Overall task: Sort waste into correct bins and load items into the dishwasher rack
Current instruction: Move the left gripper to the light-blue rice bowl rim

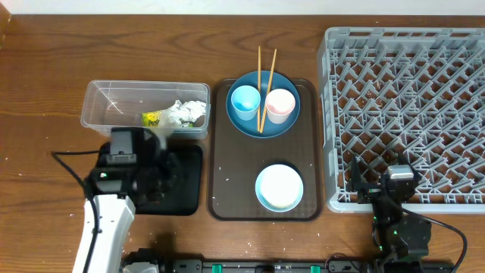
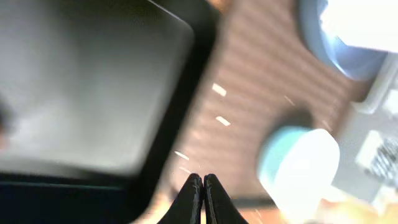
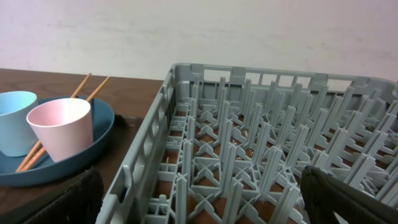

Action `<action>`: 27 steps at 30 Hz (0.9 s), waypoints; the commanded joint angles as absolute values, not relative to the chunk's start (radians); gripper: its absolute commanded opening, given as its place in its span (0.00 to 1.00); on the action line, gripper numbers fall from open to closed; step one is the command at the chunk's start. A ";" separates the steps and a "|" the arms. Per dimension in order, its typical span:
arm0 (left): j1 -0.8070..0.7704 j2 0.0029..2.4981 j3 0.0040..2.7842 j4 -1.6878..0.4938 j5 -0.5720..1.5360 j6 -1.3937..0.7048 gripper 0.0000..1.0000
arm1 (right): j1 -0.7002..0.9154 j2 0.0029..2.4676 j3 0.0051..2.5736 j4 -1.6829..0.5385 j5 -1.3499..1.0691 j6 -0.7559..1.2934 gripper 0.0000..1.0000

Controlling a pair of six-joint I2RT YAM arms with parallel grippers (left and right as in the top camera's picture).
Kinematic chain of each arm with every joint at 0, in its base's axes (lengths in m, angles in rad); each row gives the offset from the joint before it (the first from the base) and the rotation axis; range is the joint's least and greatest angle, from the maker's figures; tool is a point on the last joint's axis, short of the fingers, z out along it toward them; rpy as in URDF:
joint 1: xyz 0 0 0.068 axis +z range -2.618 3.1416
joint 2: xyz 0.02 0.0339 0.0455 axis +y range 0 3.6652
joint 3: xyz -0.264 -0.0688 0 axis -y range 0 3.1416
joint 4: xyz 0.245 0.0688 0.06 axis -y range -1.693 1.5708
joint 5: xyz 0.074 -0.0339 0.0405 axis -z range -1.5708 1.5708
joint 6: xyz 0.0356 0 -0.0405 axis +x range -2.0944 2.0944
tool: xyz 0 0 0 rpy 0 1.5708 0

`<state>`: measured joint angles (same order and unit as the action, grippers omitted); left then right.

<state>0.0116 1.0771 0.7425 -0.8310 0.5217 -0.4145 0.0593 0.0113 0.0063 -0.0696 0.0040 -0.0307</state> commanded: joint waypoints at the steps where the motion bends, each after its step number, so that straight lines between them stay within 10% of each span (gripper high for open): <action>1: -0.078 1.061 0.736 -0.832 0.651 -0.438 0.06 | 0.053 0.007 0.006 -0.073 0.011 -0.031 0.99; 27: -0.892 1.212 0.768 -0.360 0.171 -0.780 0.07 | 0.053 0.007 0.006 -0.073 0.011 -0.031 0.99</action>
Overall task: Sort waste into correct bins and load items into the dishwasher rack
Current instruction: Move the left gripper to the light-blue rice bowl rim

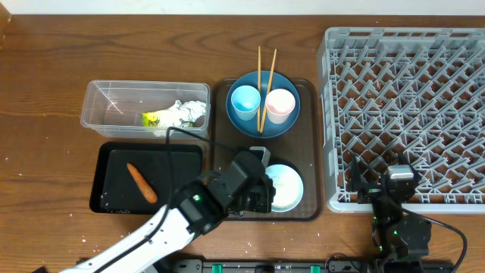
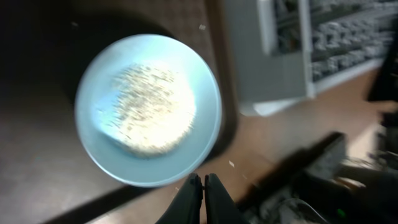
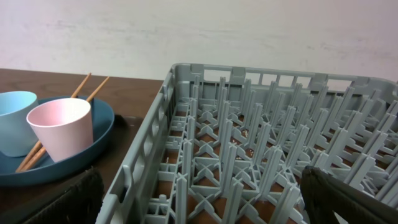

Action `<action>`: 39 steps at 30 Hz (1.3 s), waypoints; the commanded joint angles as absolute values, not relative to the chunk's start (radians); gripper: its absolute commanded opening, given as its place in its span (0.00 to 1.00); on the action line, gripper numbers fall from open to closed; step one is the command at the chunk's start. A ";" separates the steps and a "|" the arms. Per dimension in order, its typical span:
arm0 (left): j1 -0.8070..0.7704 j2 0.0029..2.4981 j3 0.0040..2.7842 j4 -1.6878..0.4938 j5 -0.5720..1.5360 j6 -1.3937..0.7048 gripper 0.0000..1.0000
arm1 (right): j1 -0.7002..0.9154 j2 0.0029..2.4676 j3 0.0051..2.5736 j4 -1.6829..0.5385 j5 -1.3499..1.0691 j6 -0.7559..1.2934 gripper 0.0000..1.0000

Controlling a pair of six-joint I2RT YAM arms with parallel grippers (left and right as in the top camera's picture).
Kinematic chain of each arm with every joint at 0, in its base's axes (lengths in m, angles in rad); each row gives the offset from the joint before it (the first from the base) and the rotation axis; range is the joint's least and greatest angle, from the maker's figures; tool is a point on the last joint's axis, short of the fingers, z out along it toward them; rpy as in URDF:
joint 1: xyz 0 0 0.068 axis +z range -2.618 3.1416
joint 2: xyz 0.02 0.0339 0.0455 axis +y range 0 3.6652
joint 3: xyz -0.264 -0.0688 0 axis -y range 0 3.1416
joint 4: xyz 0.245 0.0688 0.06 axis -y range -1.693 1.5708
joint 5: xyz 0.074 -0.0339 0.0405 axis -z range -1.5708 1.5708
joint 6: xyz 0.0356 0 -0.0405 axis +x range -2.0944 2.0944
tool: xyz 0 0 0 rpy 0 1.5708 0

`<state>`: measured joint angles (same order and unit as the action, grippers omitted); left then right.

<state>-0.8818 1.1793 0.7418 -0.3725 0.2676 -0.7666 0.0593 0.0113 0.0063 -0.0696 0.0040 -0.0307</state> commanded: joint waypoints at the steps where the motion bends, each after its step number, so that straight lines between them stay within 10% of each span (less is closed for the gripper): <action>1: -0.893 1.228 0.768 -0.355 0.170 -0.780 0.07 | 0.053 0.007 0.006 -0.073 0.011 -0.031 0.99; 14: -0.892 1.329 0.768 -0.360 -0.046 -0.753 0.34 | 0.054 0.007 0.006 -0.073 0.011 -0.031 0.99; 39: -0.894 1.470 0.760 -0.382 -0.063 -0.708 0.13 | 0.053 0.007 0.006 -0.073 0.011 -0.031 0.99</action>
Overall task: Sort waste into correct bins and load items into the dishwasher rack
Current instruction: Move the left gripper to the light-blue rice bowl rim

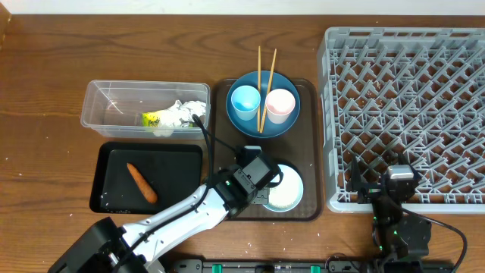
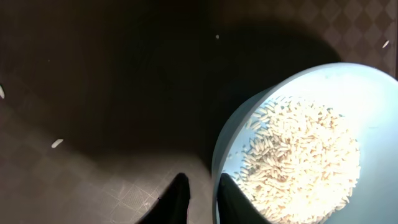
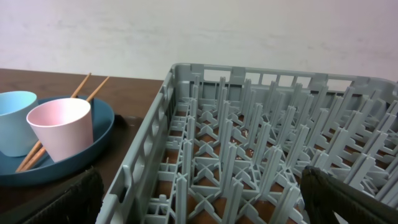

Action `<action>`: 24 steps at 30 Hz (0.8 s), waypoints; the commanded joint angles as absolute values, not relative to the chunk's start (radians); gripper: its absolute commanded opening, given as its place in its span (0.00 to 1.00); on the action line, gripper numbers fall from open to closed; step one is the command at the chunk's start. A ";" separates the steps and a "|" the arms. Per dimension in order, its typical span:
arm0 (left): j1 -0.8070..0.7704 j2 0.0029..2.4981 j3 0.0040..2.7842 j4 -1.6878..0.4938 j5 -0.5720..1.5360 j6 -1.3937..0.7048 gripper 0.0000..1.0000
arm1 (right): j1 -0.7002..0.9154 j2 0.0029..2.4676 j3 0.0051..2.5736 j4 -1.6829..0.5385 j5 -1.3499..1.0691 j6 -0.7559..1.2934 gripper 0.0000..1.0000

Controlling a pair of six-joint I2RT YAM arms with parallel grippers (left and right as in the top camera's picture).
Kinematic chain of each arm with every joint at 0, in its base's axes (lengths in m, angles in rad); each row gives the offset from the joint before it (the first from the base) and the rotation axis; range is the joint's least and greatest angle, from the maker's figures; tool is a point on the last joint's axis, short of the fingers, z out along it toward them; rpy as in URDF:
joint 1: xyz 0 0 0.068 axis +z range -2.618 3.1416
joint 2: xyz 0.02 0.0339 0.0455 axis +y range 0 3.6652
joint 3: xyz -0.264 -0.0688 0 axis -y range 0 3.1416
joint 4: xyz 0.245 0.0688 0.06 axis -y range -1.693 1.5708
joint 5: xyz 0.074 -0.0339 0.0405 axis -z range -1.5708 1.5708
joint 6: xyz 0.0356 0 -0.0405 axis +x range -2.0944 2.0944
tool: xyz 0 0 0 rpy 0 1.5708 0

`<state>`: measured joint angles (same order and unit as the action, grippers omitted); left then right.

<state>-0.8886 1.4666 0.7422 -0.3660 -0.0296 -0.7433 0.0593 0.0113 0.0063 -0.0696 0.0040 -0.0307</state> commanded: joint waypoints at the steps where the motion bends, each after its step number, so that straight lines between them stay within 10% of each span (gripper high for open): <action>1: -0.894 1.470 0.760 -0.390 -0.073 -0.707 0.11 | 0.054 0.007 0.006 -0.073 0.011 -0.031 0.99; 24: -0.893 1.468 0.761 -0.644 -0.452 -0.707 0.08 | 0.053 0.007 0.006 -0.073 0.011 -0.031 0.99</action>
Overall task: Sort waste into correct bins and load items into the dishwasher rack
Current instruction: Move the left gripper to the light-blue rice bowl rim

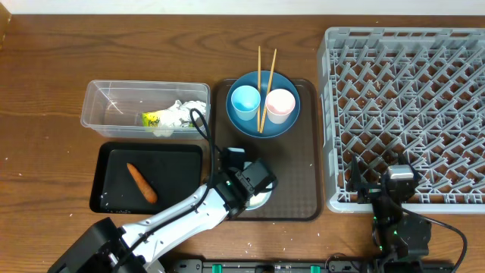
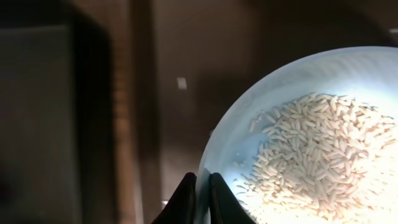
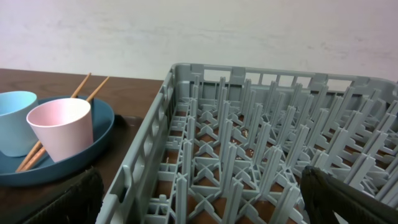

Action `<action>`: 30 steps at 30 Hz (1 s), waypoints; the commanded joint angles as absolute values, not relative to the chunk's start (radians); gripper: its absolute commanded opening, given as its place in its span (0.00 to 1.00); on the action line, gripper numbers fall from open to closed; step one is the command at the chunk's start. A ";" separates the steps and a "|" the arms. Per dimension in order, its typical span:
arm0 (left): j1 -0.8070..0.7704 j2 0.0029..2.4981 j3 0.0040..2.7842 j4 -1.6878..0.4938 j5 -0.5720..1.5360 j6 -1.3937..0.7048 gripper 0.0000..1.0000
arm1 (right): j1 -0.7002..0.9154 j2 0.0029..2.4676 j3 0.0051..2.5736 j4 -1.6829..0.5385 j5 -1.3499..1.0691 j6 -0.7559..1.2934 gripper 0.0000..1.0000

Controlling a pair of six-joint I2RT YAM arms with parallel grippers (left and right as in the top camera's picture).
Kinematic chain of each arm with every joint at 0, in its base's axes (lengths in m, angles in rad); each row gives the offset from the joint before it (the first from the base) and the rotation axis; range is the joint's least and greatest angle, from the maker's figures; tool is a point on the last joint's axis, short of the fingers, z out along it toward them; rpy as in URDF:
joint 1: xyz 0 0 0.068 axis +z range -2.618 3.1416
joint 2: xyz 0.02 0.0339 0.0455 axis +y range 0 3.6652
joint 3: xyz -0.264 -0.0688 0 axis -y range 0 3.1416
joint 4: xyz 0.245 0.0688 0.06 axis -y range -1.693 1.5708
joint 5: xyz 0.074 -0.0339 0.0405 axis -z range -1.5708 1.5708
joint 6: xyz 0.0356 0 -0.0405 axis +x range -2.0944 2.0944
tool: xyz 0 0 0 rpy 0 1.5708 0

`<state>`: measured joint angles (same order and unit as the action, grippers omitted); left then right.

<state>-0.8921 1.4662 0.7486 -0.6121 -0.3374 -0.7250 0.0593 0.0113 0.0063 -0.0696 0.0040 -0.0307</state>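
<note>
A light blue bowl (image 2: 298, 143) of rice grains fills the right of the left wrist view. My left gripper (image 2: 200, 186) is shut on its left rim, one finger inside and one outside. In the overhead view the left gripper (image 1: 244, 182) covers most of the bowl (image 1: 262, 199), near the front left of the brown tray (image 1: 299, 159). The grey dishwasher rack (image 1: 409, 106) stands at the right. My right gripper (image 3: 200, 177) rests open at the rack's front edge, holding nothing.
A black bin (image 1: 170, 163) with a carrot (image 1: 142, 183) lies left of the tray. Behind it is a clear bin (image 1: 114, 102) with crumpled waste. A dark blue plate (image 1: 261, 125) carries a blue cup (image 1: 245, 99), a pink cup (image 1: 280, 102) and chopsticks (image 1: 260, 64).
My left gripper was open astride the bowl's rim and is now shut on it. The bowl has moved left on the tray, nearer the black bin. The right arm is unchanged.
My left gripper was shut over the black bin. Then it was shut above the rice bowl, with a carrot showing in the bin. Then its jaws stood apart around the bowl's rim. Now they pinch the rim and the bowl sits further left.
</note>
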 commanded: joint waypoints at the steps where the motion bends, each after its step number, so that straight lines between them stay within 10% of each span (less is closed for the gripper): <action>1: -0.893 1.468 0.761 -0.656 -0.463 -0.707 0.09 | 0.053 0.007 0.006 -0.073 0.011 -0.031 0.99; 8: -0.893 1.468 0.761 -0.683 -0.513 -0.707 0.11 | 0.053 0.007 0.006 -0.073 0.011 -0.031 0.99; 19: -0.893 1.466 0.768 -0.717 -0.582 -0.707 0.43 | 0.053 0.007 0.006 -0.073 0.011 -0.031 0.99; 30: -0.894 1.274 0.911 -0.826 -0.422 -0.700 0.43 | 0.053 0.007 0.006 -0.073 0.011 -0.031 0.99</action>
